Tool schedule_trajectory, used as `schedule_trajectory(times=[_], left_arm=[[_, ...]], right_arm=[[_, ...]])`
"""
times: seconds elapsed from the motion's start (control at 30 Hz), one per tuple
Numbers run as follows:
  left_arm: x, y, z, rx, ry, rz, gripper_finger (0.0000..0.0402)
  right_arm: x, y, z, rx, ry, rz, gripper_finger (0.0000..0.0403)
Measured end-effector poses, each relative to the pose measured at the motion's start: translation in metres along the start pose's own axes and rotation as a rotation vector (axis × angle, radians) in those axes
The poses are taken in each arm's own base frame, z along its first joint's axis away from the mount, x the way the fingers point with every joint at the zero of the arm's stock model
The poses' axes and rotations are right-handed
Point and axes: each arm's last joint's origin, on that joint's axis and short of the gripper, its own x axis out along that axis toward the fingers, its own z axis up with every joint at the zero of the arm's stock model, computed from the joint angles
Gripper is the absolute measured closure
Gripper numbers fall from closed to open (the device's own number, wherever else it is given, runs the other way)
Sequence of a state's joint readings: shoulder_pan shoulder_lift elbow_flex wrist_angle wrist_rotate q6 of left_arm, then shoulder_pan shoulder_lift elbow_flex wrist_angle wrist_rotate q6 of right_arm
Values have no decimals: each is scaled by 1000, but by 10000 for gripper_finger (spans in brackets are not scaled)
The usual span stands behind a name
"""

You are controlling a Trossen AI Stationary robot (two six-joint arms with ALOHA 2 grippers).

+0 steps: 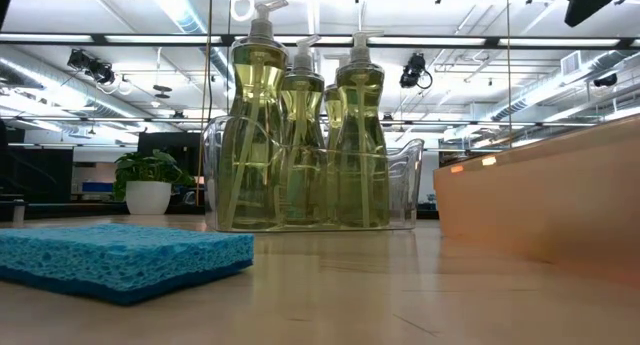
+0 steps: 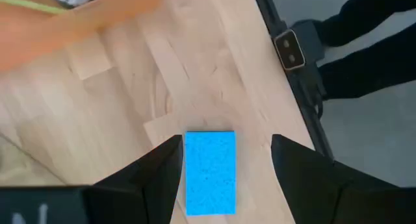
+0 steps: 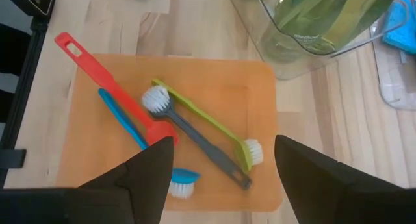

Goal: Pick & Place Kitchen Sink Supplies
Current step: Put the blue sponge into the top transparent bin

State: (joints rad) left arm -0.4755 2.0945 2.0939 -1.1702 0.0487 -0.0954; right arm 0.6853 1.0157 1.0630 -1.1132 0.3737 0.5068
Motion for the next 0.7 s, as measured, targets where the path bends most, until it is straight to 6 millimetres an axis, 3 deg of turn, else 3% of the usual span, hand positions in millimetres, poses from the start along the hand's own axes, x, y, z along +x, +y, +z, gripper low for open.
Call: schedule_trajectory(times=[0.23, 0.53, 0.7], left_arm=[[33, -14, -22, 49, 129, 36, 164], [77, -17, -56, 86, 237, 71, 164], [83, -13, -74, 93, 258, 103, 164]], right_arm=[[6, 5, 4, 11, -6, 4, 136], [6, 8, 8, 29, -33, 49, 136], [6, 8, 8, 28, -29, 57, 136]])
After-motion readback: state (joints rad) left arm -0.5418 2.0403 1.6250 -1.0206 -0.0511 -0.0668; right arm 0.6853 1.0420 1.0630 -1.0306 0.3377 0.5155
